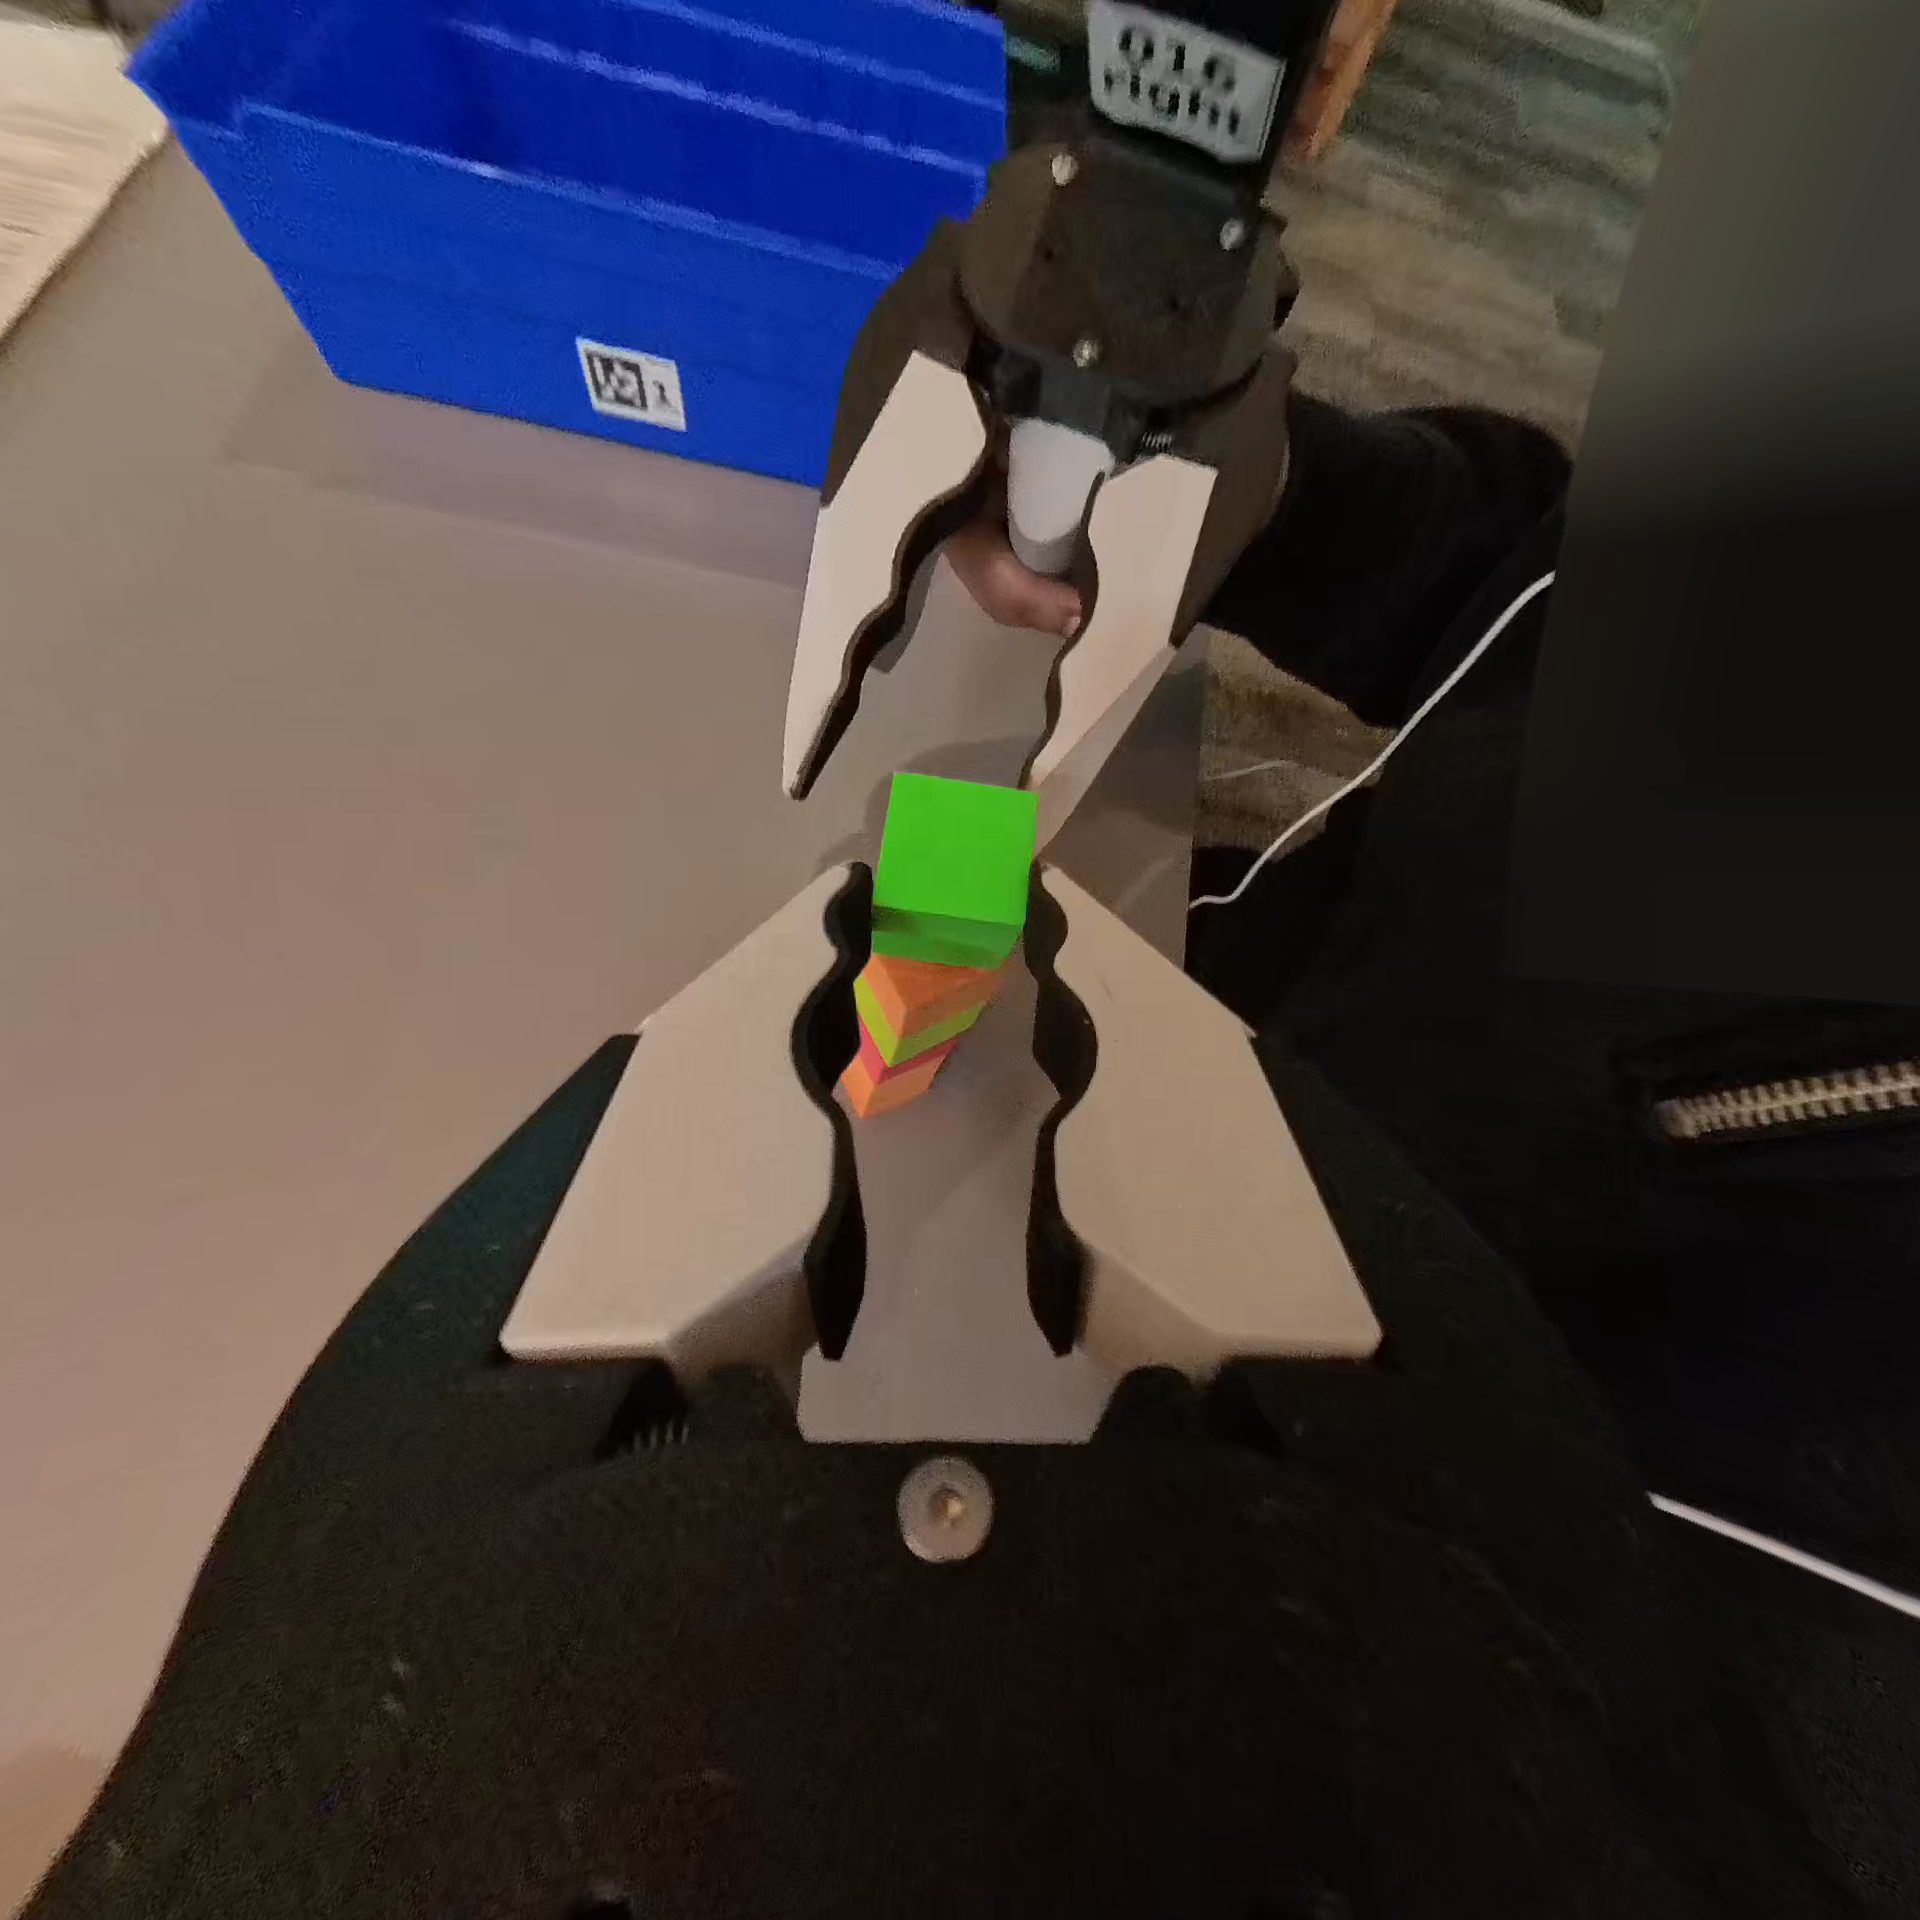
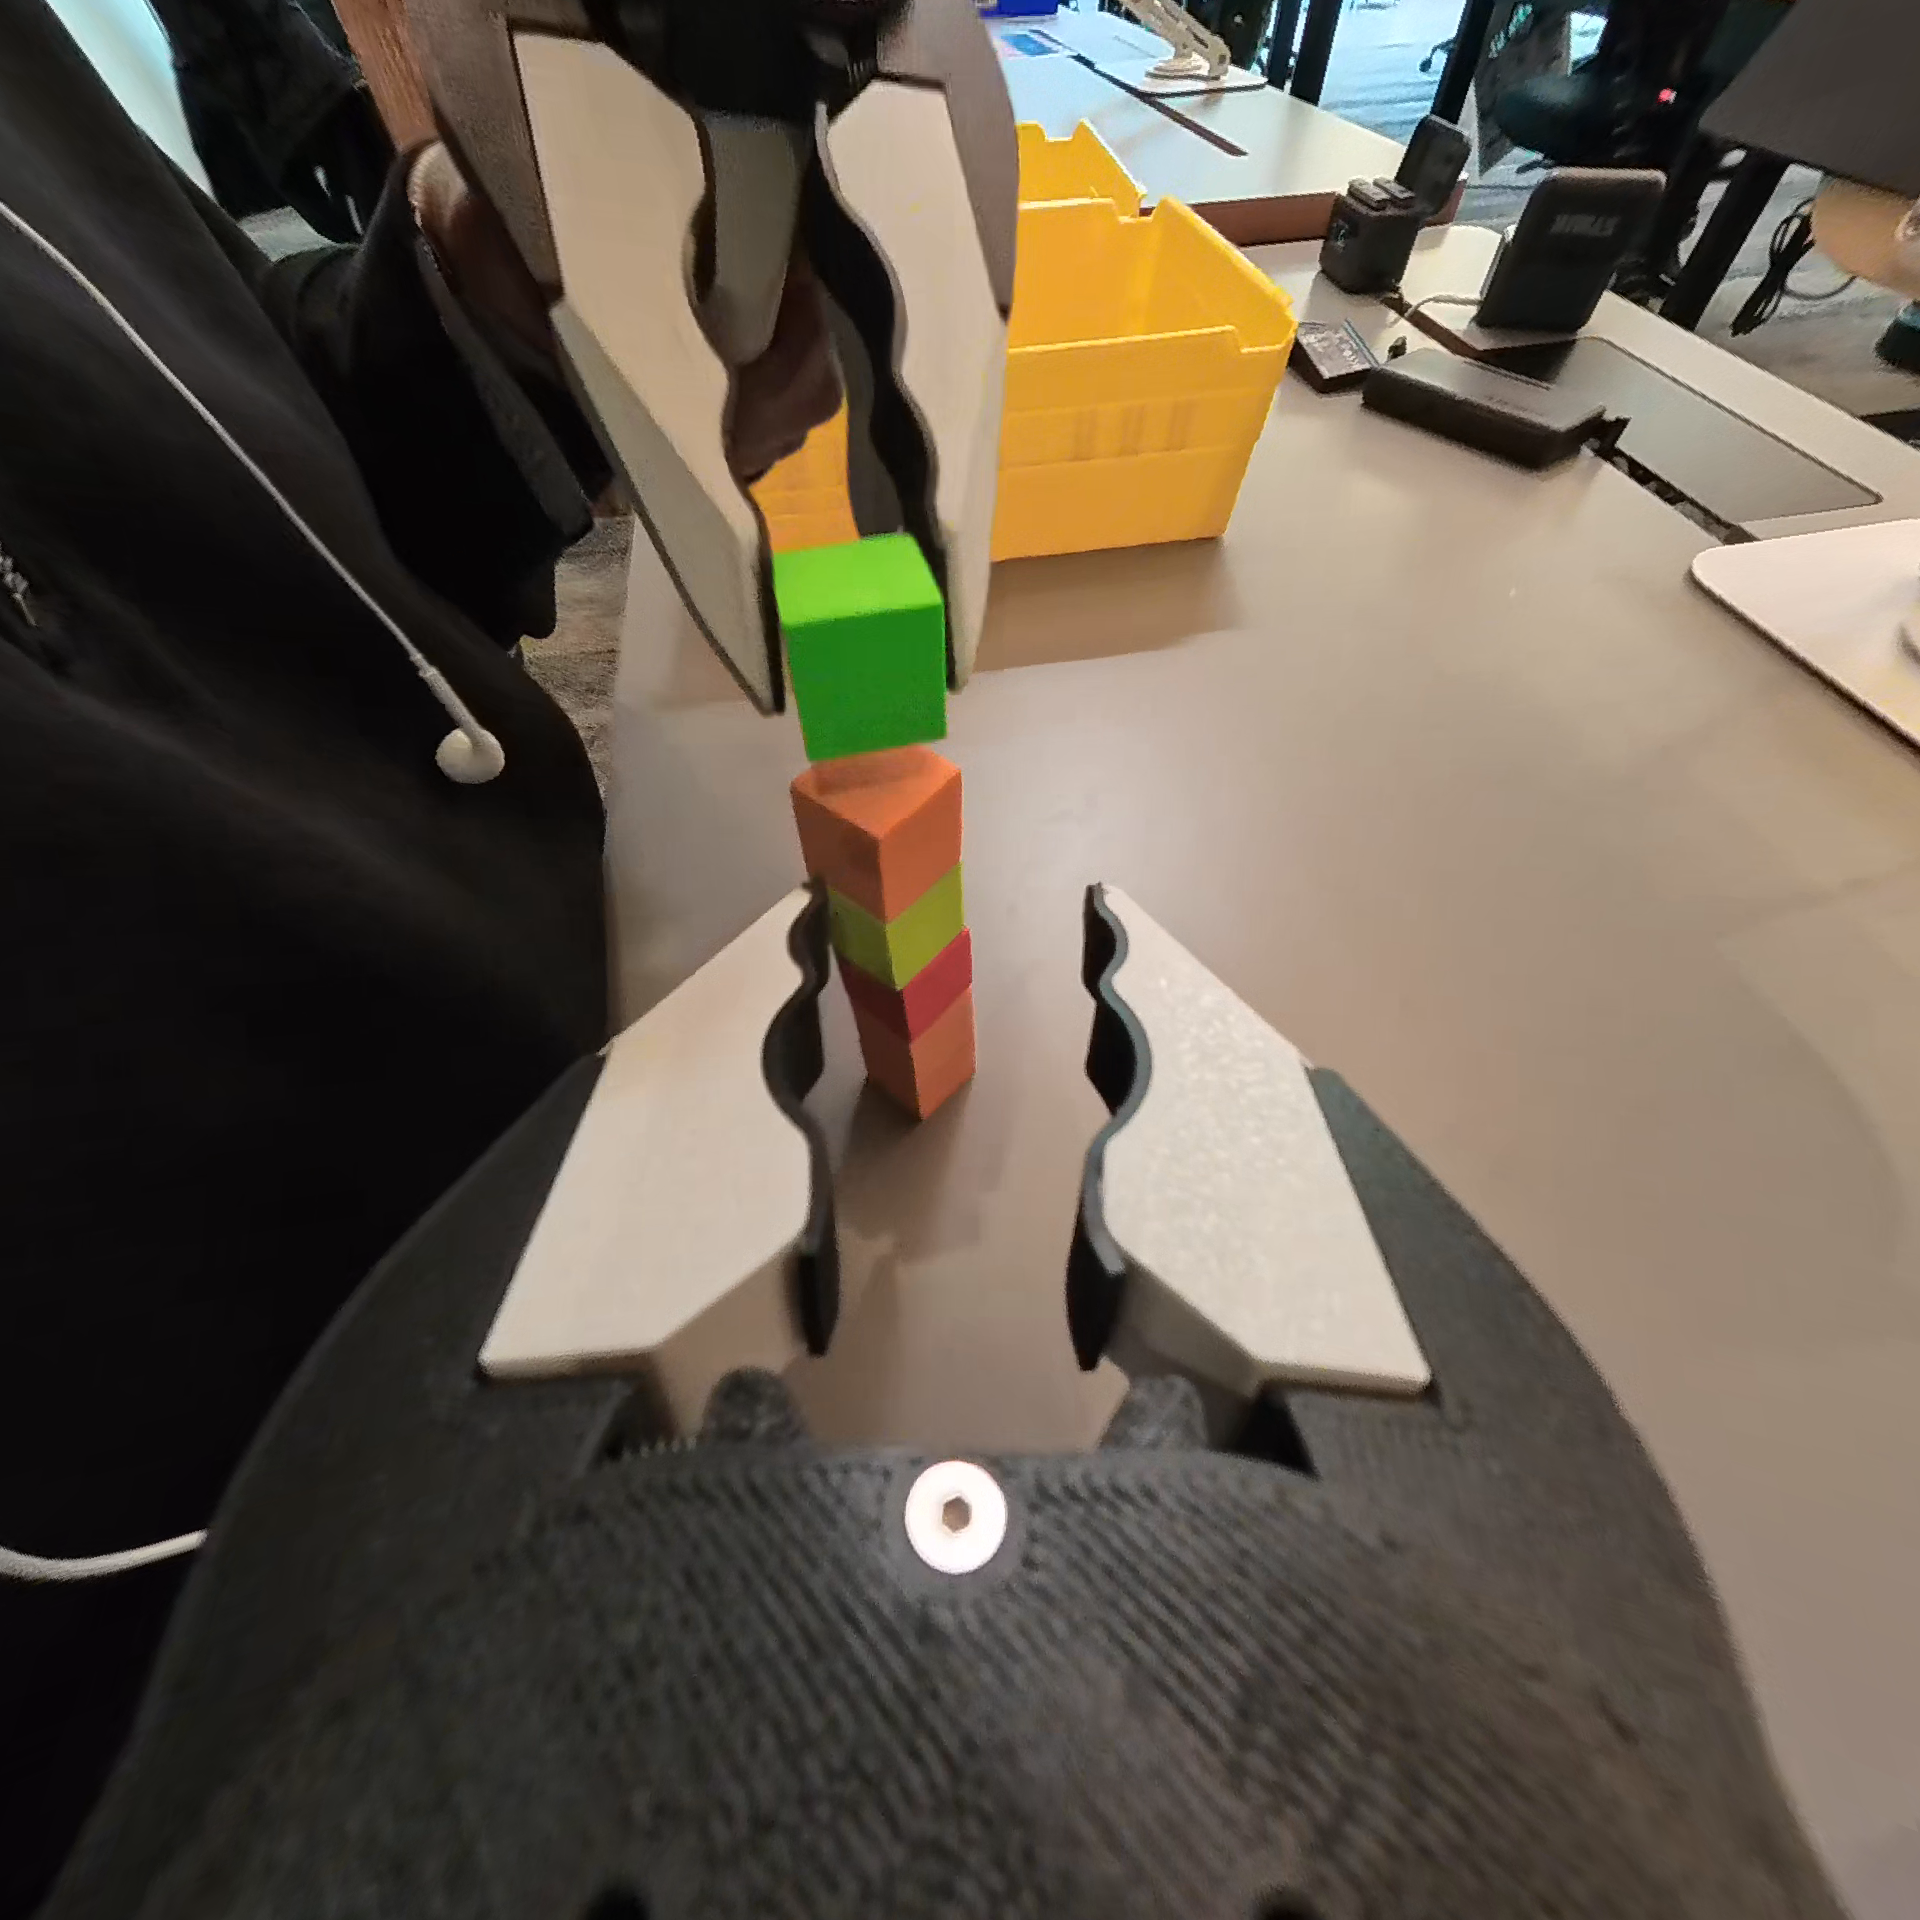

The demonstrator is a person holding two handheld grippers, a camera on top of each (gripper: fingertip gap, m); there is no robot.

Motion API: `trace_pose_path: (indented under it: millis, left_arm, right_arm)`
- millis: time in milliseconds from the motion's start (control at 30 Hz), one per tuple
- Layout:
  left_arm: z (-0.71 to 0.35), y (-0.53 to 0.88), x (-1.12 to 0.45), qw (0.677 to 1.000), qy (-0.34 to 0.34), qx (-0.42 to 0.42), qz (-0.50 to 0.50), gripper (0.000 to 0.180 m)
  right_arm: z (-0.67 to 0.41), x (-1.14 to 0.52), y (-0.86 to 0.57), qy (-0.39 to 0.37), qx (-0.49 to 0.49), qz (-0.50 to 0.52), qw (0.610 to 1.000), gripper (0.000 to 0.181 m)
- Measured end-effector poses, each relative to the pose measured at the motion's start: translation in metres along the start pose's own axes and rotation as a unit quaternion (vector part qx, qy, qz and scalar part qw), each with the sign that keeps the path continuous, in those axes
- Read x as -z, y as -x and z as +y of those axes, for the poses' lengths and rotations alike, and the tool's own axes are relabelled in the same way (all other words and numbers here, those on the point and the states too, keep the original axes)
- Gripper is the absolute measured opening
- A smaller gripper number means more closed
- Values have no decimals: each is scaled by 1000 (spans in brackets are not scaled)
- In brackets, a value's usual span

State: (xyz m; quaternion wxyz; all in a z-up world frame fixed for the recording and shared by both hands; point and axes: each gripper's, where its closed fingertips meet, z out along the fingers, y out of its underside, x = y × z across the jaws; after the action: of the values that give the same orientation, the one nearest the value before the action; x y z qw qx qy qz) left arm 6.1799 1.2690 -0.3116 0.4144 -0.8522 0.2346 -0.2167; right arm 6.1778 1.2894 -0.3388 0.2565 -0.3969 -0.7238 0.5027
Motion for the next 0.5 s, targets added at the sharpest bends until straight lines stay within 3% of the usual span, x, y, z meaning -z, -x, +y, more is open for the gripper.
trace_pose_path:
  millis: [200, 400, 500]
  left_arm:
    - [13, 2, -13, 999, 44, 1, -18, 28]
    - [12, 2, -13, 999, 44, -2, -32, 28]
    - [12, 1, -12, 998, 45, -4, -34, 39]
  right_arm:
    - [8, 4, 2, -3, -4, 1, 1000, 48]
    - [7, 8, 4, -15, -7, -1, 1000, 48]
    - [7, 10, 6, -19, -8, -3, 1000, 49]
